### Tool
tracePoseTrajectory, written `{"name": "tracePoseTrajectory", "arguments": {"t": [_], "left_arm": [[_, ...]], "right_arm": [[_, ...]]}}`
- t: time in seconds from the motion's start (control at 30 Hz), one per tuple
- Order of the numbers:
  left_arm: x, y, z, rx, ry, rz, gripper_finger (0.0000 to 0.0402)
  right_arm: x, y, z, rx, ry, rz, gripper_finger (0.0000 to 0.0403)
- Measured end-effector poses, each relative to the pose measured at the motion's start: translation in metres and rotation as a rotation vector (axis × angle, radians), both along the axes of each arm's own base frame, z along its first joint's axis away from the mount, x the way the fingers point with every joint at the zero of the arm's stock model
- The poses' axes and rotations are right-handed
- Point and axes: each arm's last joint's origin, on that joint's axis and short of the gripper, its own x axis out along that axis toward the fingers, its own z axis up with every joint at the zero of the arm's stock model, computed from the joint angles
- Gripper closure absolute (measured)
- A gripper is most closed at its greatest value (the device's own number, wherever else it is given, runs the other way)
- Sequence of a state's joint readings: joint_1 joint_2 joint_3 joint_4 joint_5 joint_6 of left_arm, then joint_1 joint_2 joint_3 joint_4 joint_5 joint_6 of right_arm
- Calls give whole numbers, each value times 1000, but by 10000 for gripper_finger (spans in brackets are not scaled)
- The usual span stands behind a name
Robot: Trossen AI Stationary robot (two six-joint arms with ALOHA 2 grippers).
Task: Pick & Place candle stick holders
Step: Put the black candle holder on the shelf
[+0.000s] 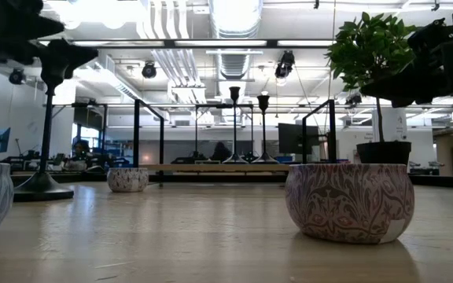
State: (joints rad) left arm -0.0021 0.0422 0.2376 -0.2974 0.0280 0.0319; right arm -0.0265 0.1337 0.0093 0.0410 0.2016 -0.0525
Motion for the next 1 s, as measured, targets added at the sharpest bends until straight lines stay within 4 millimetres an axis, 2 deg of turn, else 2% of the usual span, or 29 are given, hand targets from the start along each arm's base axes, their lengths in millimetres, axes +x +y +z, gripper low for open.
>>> {"name": "tracePoseTrajectory", "arguments": {"t": [0.2, 0.37, 0.7, 1.0], "left_arm": [[-11, -1, 27, -203, -37, -5, 3], [-16, -3, 39, -426, -47, -83, 3], [-16, -5, 43, -704, -51, -163, 3], [-14, -8, 36, -742, 33, -223, 3]], "right_arm": [[0, 0, 0, 0, 0, -1, 394], [0, 0, 0, 0, 0, -1, 394], [0, 0, 0, 0, 0, -1, 394], [0, 0, 0, 0, 0, -1, 394]]}}
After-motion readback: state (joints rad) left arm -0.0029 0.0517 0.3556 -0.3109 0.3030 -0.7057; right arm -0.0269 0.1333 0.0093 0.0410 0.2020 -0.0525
